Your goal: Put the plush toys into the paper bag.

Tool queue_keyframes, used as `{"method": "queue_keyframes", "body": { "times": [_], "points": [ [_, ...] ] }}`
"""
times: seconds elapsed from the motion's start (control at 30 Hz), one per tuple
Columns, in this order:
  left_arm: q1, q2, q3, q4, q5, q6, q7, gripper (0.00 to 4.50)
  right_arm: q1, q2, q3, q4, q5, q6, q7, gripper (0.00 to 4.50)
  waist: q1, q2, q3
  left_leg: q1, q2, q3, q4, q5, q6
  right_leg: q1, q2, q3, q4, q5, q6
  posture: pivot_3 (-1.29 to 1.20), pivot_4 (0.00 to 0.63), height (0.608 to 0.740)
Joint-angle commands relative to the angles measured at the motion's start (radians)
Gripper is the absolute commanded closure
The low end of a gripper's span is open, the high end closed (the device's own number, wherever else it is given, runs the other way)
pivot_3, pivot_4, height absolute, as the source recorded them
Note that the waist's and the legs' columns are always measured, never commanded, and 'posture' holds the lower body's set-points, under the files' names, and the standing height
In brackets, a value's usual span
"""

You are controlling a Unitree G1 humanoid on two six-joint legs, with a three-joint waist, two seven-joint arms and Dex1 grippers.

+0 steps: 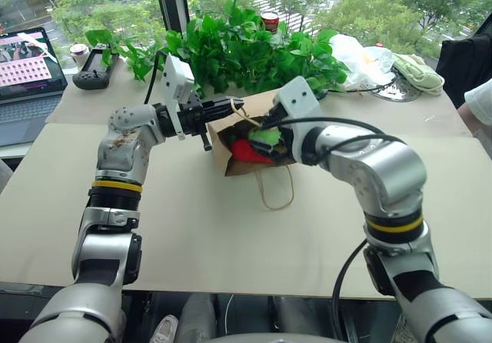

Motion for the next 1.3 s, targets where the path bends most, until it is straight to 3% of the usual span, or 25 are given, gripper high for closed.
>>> {"method": "queue_keyframes", "body": {
  "times": [0.03, 0.33, 0.63, 0.9, 0.97, 1.13, 1.3],
  "points": [
    [-0.030, 0.002, 0.010, -0.008, -0.004, -0.019, -0.003, 4.50, 0.040, -0.031, -0.048, -0.134, 0.062, 0.064, 0.039, 0.04, 0.000, 0.000, 0.000, 0.000, 0.000, 0.000, 0.000, 0.000, 0.000, 0.000, 0.000, 0.000, 0.000, 0.000, 0.000, 0.00, 0.150, 0.713],
    [-0.033, -0.002, 0.008, -0.001, -0.003, -0.022, -0.007, 4.50, 0.176, 0.006, -0.085, -0.250, 0.129, 0.161, 0.032, 0.04, 0.000, 0.000, 0.000, 0.001, 0.000, 0.000, 0.000, 0.000, 0.000, 0.000, 0.000, 0.000, -0.001, 0.000, 0.000, 0.00, 0.150, 0.713],
    [-0.038, -0.004, 0.007, 0.001, -0.001, -0.021, -0.008, 4.50, 0.323, 0.089, 0.015, -0.118, 0.050, 0.031, -0.070, 0.04, -0.002, 0.000, 0.000, 0.001, 0.000, 0.000, 0.001, 0.000, 0.000, 0.000, 0.000, 0.000, -0.002, 0.000, 0.000, 0.00, 0.150, 0.713],
    [-0.039, 0.000, 0.008, 0.002, 0.000, -0.021, -0.009, 4.50, 0.309, 0.130, 0.030, -0.031, 0.017, -0.056, -0.096, 0.04, -0.002, 0.000, 0.000, 0.001, 0.000, 0.000, 0.001, 0.000, 0.000, 0.000, 0.000, 0.000, -0.002, 0.000, 0.000, 0.00, 0.150, 0.713],
    [-0.038, 0.000, 0.007, 0.000, 0.000, -0.022, -0.010, 4.50, 0.307, 0.147, 0.042, -0.009, 0.010, -0.071, -0.104, 0.43, -0.004, 0.000, 0.000, 0.001, 0.000, 0.000, 0.001, 0.000, 0.000, 0.000, 0.000, 0.000, -0.002, 0.000, 0.000, 0.00, 0.150, 0.713],
    [-0.035, 0.002, 0.008, -0.005, -0.001, -0.019, -0.009, 4.50, 0.317, 0.178, 0.056, 0.009, 0.000, -0.091, -0.115, 2.04, -0.002, 0.000, 0.000, 0.001, 0.000, -0.001, 0.001, 0.000, 0.000, 0.000, 0.000, 0.000, -0.002, 0.000, 0.000, 0.00, 0.150, 0.713],
    [-0.033, 0.002, 0.008, -0.008, -0.002, -0.018, -0.008, 4.50, 0.327, 0.170, 0.062, 0.019, -0.011, -0.103, -0.117, 3.94, -0.002, 0.000, 0.000, 0.001, 0.000, -0.001, 0.001, 0.000, 0.000, 0.000, 0.000, 0.000, -0.002, 0.000, 0.000, 0.00, 0.150, 0.713]
  ]
}}
